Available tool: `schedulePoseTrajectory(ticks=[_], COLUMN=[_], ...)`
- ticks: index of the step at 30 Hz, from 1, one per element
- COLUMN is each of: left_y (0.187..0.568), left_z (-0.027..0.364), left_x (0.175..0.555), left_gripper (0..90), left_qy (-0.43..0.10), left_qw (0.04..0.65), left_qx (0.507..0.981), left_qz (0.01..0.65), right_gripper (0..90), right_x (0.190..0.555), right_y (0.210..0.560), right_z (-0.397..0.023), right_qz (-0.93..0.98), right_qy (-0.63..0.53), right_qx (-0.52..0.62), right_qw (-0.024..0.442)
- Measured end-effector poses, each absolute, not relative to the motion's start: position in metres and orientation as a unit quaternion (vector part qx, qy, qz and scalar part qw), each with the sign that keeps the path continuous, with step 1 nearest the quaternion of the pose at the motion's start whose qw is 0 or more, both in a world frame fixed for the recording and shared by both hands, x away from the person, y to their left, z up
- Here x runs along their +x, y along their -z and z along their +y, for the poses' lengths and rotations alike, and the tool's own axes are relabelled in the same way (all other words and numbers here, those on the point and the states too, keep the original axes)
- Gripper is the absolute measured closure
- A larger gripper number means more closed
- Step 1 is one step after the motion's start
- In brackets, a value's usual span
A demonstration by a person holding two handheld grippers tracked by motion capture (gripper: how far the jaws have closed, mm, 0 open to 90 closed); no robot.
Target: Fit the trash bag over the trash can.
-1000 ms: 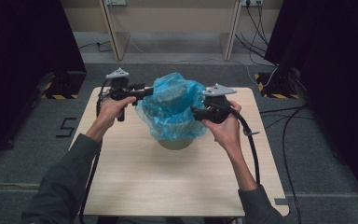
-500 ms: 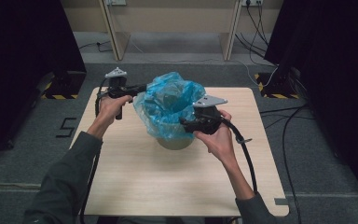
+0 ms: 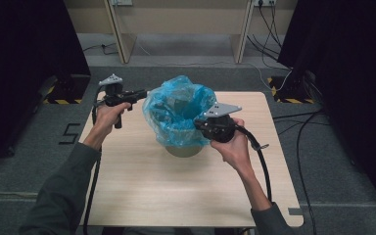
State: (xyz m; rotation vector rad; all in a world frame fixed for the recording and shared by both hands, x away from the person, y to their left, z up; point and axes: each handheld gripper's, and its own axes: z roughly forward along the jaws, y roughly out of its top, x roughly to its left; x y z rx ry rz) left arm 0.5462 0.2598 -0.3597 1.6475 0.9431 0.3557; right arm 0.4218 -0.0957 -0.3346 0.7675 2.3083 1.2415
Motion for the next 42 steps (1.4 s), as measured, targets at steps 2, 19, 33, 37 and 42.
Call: schedulePoseTrajectory(ticks=[2, 19, 33, 37, 42], left_y=[0.357, 0.352, 0.36, 0.381, 0.398], left_z=[0.259, 0.214, 0.249, 0.262, 0.265], left_x=[0.547, 0.552, 0.542, 0.54, 0.535], left_gripper=[57.1, 63.7, 89.9, 89.9, 89.8], left_qy=[-0.14, -0.149, -0.198, -0.187, -0.185], left_qw=[0.578, 0.54, 0.519, 0.519, 0.509], left_qx=[0.696, 0.75, 0.749, 0.746, 0.755], left_qz=[0.403, 0.351, 0.361, 0.373, 0.37], right_gripper=[90.0, 89.7, 90.0, 90.0, 90.0], right_x=[0.418, 0.407, 0.412, 0.416, 0.428], right_y=[0.334, 0.345, 0.351, 0.358, 0.374], right_z=[-0.1, -0.121, -0.131, -0.134, -0.14], right_qz=[0.829, 0.821, 0.824, 0.827, 0.83], right_qy=[-0.439, -0.441, -0.416, -0.4, -0.387], right_qx=[0.27, 0.277, 0.289, 0.298, 0.313], right_qw=[0.215, 0.233, 0.252, 0.258, 0.251])
